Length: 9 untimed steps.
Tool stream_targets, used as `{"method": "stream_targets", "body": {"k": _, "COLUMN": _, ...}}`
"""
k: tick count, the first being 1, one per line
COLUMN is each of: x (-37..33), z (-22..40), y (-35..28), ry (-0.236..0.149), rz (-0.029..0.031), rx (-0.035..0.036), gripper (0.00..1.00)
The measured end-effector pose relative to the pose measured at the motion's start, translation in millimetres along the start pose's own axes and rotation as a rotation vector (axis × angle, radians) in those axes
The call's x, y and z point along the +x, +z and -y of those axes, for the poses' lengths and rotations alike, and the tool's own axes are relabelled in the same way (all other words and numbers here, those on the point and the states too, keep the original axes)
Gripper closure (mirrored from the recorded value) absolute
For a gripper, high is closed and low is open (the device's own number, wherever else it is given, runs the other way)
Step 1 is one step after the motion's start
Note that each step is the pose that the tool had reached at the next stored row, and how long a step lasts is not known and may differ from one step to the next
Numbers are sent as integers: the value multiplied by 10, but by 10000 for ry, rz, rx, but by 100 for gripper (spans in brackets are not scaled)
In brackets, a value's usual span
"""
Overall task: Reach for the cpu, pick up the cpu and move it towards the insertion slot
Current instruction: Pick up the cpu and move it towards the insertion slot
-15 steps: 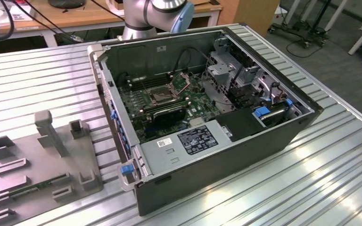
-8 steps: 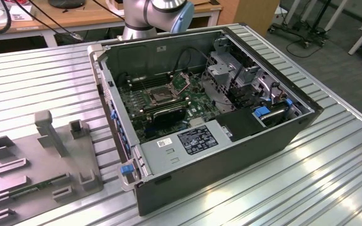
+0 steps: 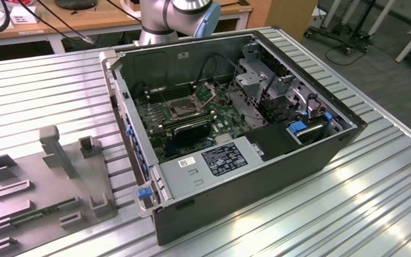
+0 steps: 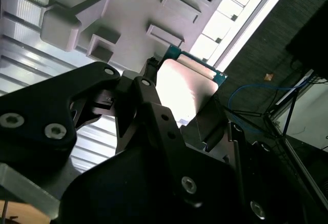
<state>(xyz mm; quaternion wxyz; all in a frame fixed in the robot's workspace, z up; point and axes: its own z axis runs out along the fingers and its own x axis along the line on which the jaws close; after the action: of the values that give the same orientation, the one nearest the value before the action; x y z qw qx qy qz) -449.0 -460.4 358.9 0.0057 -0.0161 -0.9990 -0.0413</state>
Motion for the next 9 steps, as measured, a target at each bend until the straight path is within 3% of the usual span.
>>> {"method": "stream_targets", "body": {"k": 9, "x": 2, "z": -9, "y": -115, "ry": 0, "rz": -2, "rx": 0, "gripper": 46}}
